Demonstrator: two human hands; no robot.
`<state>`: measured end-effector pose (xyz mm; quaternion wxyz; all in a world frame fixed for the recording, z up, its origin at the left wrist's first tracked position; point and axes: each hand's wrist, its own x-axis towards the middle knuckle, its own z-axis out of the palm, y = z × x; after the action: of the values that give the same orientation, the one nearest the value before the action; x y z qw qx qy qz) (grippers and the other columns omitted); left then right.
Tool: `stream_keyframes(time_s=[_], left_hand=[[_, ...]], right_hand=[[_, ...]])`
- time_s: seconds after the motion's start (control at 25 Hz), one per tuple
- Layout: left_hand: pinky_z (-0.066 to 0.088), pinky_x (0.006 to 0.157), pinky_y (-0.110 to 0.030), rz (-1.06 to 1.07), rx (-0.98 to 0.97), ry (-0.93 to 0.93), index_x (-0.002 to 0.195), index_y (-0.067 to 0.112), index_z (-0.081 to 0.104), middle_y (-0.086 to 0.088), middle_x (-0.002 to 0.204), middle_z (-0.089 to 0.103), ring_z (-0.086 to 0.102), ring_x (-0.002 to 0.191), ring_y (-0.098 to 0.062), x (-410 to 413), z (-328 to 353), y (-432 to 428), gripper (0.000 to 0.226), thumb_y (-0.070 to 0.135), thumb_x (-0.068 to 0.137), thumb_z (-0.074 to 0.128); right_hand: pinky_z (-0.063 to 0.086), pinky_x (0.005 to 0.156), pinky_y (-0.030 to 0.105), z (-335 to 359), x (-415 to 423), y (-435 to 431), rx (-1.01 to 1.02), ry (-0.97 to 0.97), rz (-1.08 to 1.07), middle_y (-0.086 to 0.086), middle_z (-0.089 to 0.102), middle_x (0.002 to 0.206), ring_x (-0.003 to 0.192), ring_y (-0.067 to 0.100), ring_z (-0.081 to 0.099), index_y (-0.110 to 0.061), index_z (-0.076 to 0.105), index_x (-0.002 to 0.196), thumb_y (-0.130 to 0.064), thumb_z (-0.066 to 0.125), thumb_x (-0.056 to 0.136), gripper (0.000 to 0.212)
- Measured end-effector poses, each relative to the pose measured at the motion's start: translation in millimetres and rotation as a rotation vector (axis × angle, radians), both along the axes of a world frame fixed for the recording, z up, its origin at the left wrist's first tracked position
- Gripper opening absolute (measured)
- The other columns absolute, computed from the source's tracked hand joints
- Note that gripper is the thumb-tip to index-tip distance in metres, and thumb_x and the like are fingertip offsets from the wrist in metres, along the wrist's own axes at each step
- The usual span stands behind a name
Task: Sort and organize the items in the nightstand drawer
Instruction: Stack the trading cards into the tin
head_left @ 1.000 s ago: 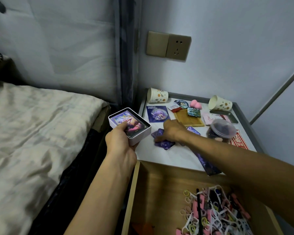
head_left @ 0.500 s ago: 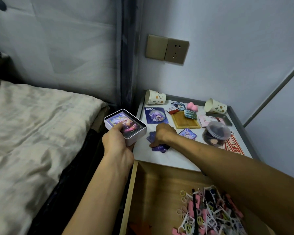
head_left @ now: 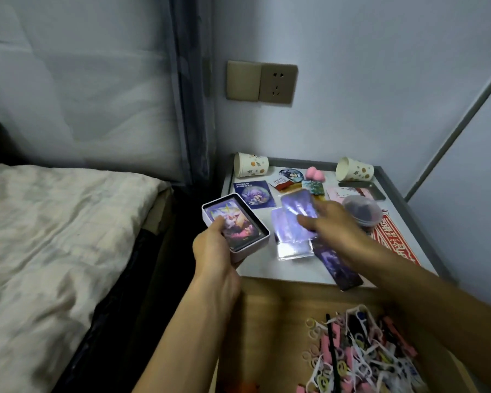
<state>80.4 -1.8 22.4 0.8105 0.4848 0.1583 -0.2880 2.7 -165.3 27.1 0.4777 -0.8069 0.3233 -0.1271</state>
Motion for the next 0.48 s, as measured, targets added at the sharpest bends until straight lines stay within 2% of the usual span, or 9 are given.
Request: stream_keyframes(time_s=[0.12, 0.2, 0.28, 0.36, 0.48], left_hand=[[0.056, 0.059, -0.032, -0.169, 0.055, -0.035, 0.089, 0.009, 0.066, -0.008, 0.073, 0.074, 0.068, 0.058, -0.019, -19.3, -5.3, -22.0, 0.017, 0.02, 0.097, 0.055], [0.055, 0.064, -0.033, -0.306, 0.105, -0.079, 0.093, 0.008, 0.067, -0.006, 0.073, 0.074, 0.069, 0.06, -0.02, -34.8, -12.1, -36.5, 0.02, 0.023, 0.097, 0.055], [0.054, 0.071, -0.034, -0.444, 0.137, -0.147, 0.105, 0.006, 0.068, -0.009, 0.084, 0.076, 0.07, 0.072, -0.023, -54.8, -19.6, -50.1, 0.027, 0.027, 0.099, 0.052], [0.053, 0.072, -0.034, -0.499, 0.151, -0.198, 0.113, 0.005, 0.065, -0.012, 0.093, 0.076, 0.07, 0.08, -0.026, -67.0, -25.1, -60.9, 0.029, 0.027, 0.099, 0.052], [0.054, 0.063, -0.029, -0.515, 0.19, -0.235, 0.114, 0.006, 0.059, -0.01, 0.095, 0.076, 0.073, 0.081, -0.024, -75.7, -27.1, -70.9, 0.027, 0.027, 0.098, 0.055]], right_hand=[[0.057, 0.081, 0.04, 18.5, -51.0, -6.4, 0.243, -0.183, -0.078, 0.008, 0.076, 0.093, 0.083, 0.022, 0.073, -0.01, 0.066, 0.103, -0.016, 0.058, 0.096, 0.012], [0.057, 0.081, 0.04, 16.1, -66.1, -5.7, 0.341, -0.179, -0.027, 0.008, 0.076, 0.09, 0.083, 0.023, 0.074, -0.007, 0.067, 0.101, -0.014, 0.059, 0.095, 0.012], [0.059, 0.076, 0.037, 6.2, -78.2, -8.3, 0.381, -0.164, 0.005, 0.008, 0.076, 0.09, 0.084, 0.024, 0.074, -0.006, 0.067, 0.102, -0.011, 0.062, 0.093, 0.012], [0.059, 0.066, 0.028, -1.3, -85.2, -17.8, 0.388, -0.179, -0.023, 0.008, 0.077, 0.089, 0.082, 0.021, 0.075, -0.005, 0.067, 0.104, -0.006, 0.065, 0.09, 0.014], [0.06, 0.062, 0.026, -7.4, -93.1, -29.5, 0.395, -0.191, -0.078, 0.009, 0.076, 0.09, 0.08, 0.021, 0.075, -0.002, 0.064, 0.107, -0.002, 0.068, 0.087, 0.02]])
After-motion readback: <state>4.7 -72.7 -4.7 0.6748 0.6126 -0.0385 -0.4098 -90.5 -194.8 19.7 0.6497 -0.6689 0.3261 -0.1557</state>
